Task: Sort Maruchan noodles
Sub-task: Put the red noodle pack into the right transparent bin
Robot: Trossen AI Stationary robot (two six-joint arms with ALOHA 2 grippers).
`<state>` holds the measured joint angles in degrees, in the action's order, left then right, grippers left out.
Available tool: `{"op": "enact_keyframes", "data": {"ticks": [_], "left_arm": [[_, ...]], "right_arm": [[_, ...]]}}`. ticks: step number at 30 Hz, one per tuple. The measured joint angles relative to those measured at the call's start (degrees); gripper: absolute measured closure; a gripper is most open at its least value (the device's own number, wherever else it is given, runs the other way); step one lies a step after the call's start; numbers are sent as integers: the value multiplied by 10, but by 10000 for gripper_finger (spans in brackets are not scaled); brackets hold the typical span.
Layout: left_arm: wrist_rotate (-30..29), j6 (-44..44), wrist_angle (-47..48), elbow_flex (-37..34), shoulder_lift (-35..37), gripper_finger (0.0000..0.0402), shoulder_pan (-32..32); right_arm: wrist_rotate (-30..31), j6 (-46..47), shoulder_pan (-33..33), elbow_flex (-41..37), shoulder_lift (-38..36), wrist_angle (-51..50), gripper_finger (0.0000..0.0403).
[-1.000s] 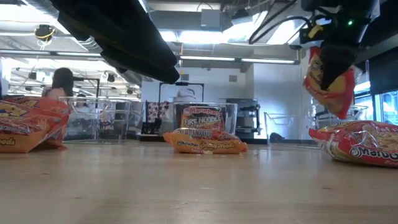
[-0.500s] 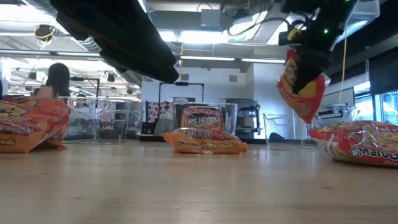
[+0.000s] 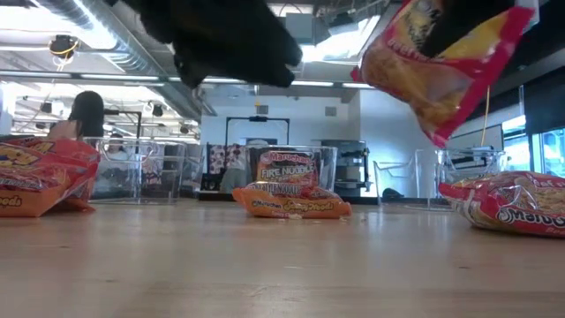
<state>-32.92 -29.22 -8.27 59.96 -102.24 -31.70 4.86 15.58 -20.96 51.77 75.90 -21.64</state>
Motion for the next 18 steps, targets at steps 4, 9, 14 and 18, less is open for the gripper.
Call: {"op": "enact_keyframes", "data": {"ticks": [4,9,14,18], "left_arm": [[19,2,-29,0,12,230,20],[58,42,-95,0,11,169,47],[104,72,-118,0,9,127,71],[132,75,-121,0,9,110,88]], "right_arm": [[0,1,-37,0,37,34,272],[0,2,-72,0,83,88,272],[-11,1,-87,0,116,133,272],[-16,-10,-87,0,131,156,272]]}}
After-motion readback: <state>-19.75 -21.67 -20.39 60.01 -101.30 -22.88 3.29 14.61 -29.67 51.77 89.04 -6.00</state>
